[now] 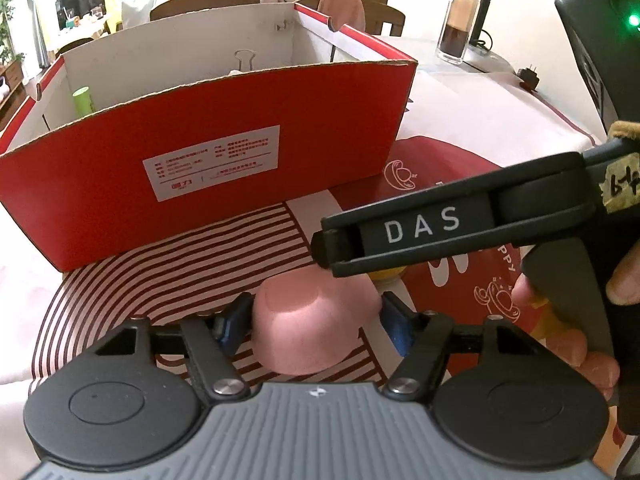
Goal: Organize rigid objects
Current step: 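Grasp the pink heart case with the left tool while the right tool grasps the yellow bottle, then carry the pink heart case and yellow bottle over the red box with both tools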
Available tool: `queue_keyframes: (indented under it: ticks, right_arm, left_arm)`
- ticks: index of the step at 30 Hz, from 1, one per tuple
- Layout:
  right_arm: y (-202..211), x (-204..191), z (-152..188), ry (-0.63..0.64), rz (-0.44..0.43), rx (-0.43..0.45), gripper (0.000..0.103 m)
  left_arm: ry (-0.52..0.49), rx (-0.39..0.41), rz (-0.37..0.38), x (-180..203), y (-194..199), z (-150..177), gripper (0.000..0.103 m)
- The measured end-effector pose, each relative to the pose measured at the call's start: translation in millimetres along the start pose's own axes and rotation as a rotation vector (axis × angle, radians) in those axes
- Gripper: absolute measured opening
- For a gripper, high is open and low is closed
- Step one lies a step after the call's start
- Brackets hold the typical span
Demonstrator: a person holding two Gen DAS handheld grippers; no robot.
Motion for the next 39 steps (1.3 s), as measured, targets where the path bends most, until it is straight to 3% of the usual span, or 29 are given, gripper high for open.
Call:
queue_keyframes:
  ticks: [3, 11, 15, 16, 21, 23, 39]
  right_arm:
    - [1, 1, -1, -0.009, 0.003, -0.004, 0.078]
    - [-1, -6, -1, 0.036, 0.048, 0.0, 0.078]
    - [-2, -15, 1, 0.103, 0.07, 0.009, 0.074]
    - [-2, -18, 2, 0.122, 0.064, 0.013, 0.07]
    - [1, -30, 5, 0.169, 0.012, 0.029, 0.022]
    - [2, -32, 7, 0.177, 0.027, 0.041, 0.017]
    - [68, -47, 24, 0.167, -0.042, 0.15, 0.016]
  left_arm:
    - [0.008, -0.002, 0.0, 0, 2, 1, 0.068]
    - [0.044, 0.02, -0.013, -9, 16, 5, 0.068]
    - [0.069, 0.035, -0.022, -13, 26, 6, 0.068]
    - [0.074, 0.038, -0.024, -14, 28, 7, 0.068]
    - [0.096, 0.056, -0.041, -20, 42, 9, 0.068]
    - [0.1, 0.062, -0.051, -21, 48, 10, 0.068]
    - [0.111, 0.115, -0.094, -22, 100, 17, 0.068]
Point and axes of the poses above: each gripper's, at about its wrist camera, not at the fingertips, and y roughly against the way its jaws point, x to its right, z to its underside, the point moved 6 cm from there along -y, roughly the way its jaws point, and after that the axes turned 13 degrees about z, right-handed, at the moved point
